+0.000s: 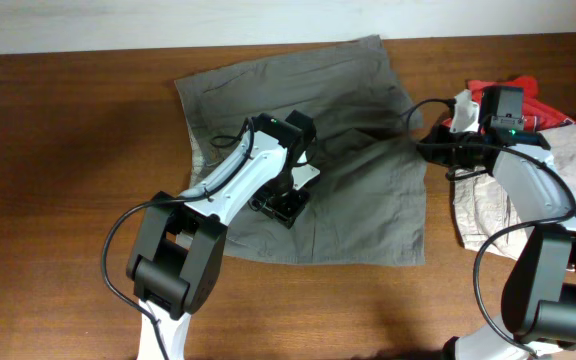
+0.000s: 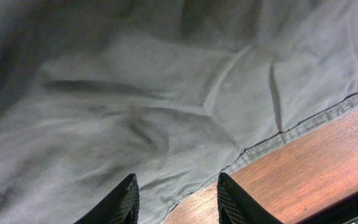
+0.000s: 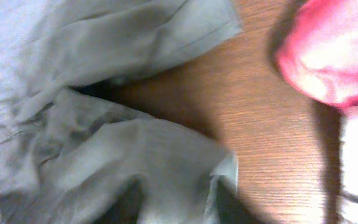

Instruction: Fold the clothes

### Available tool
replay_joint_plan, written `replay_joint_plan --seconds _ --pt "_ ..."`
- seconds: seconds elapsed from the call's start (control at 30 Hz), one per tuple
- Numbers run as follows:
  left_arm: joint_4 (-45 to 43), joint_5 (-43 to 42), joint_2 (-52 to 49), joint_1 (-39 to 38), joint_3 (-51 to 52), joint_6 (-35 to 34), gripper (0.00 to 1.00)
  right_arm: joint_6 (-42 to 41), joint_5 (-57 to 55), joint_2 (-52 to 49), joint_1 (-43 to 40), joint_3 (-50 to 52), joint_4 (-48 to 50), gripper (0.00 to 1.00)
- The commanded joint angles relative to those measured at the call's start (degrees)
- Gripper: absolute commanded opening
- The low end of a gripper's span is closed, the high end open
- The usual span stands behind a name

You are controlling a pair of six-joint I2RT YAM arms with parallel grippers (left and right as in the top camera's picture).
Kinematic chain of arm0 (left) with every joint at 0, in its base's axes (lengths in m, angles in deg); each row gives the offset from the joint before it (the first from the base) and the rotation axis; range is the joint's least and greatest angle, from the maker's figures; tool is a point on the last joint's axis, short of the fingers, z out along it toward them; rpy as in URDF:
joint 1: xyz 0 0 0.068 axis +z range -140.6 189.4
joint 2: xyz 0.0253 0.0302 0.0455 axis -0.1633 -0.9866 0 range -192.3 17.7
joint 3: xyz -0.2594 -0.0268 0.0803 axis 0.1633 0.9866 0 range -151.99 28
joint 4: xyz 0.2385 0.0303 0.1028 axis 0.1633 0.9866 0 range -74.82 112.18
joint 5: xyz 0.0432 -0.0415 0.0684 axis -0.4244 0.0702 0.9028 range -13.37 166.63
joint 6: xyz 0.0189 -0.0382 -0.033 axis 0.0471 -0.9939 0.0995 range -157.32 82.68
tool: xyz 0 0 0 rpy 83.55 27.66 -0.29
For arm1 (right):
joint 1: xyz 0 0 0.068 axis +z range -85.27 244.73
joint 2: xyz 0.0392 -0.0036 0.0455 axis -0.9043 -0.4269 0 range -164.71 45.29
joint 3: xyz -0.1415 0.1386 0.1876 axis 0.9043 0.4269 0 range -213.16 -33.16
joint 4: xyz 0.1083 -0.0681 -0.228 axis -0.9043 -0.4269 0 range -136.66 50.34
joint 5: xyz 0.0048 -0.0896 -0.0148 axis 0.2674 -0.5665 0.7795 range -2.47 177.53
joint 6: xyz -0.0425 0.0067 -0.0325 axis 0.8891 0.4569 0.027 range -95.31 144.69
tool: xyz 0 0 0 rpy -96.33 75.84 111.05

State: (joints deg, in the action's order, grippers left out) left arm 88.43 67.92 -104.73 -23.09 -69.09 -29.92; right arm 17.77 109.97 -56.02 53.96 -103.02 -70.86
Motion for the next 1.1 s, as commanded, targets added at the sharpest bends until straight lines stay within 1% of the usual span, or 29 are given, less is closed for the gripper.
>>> replay_joint_plan --seconds 0.0,0.03,0.13,0.3,0.37,0.43,0.6,0.63,0.67,0.7,0.8,0.9,1.07 --pt "-0.1 0.2 0.4 0.0 -0.7 -0.7 0.41 -1.1 -3.8 0.3 0.3 -0.5 -2.2 0.75" --pt "-0.1 0.2 0.4 0.0 -0.7 -0.7 0.41 -1.1 -2.8 0.3 0.3 -0.5 -3.5 0.79" --pt "0.0 1.1 0.4 0.0 -0.7 -0.7 0.40 -1.1 -2.0 0.4 0.3 -0.5 -8.5 0.79" --pt "5.1 11.6 1.3 1.2 -5.5 -5.2 0.41 0.7 1.6 2.0 0.2 -0.5 -17.3 0.72" --pt "7.4 14.1 2.8 2.5 -8.3 -7.4 0.41 0.9 1.9 3.6 0.4 -0.5 -20.5 0.72" --pt "7.4 15.2 7.4 5.8 -10.8 -10.1 0.40 2.6 2.0 7.2 0.7 -0.5 -24.3 0.70" --pt "7.1 20.4 18.3 13.4 -11.0 -16.2 0.41 2.4 0.0 15.8 0.7 -0.5 -29.6 0.72" --pt "7.2 20.8 20.3 15.0 -10.9 -17.0 0.41 1.9 -0.7 17.4 0.7 -0.5 -30.5 0.74" --pt "7.4 20.5 22.3 16.5 -10.8 -17.5 0.44 1.6 -1.1 19.1 0.7 -0.5 -31.7 0.76" --pt "7.5 20.3 23.7 17.8 -10.7 -18.2 0.46 0.3 -1.7 20.2 0.7 -0.5 -32.7 0.80" --pt "7.8 18.0 28.2 21.1 -7.7 -18.7 0.49 -4.4 -3.0 22.0 0.7 -0.5 -36.9 0.86" --pt "7.5 16.1 30.6 22.3 -1.9 -18.8 0.50 -7.4 -2.9 21.8 0.7 0.6 -39.1 0.86" --pt "5.0 15.2 32.5 22.4 10.8 -21.7 0.53 -8.2 -2.4 21.8 0.7 5.3 -39.2 0.87"
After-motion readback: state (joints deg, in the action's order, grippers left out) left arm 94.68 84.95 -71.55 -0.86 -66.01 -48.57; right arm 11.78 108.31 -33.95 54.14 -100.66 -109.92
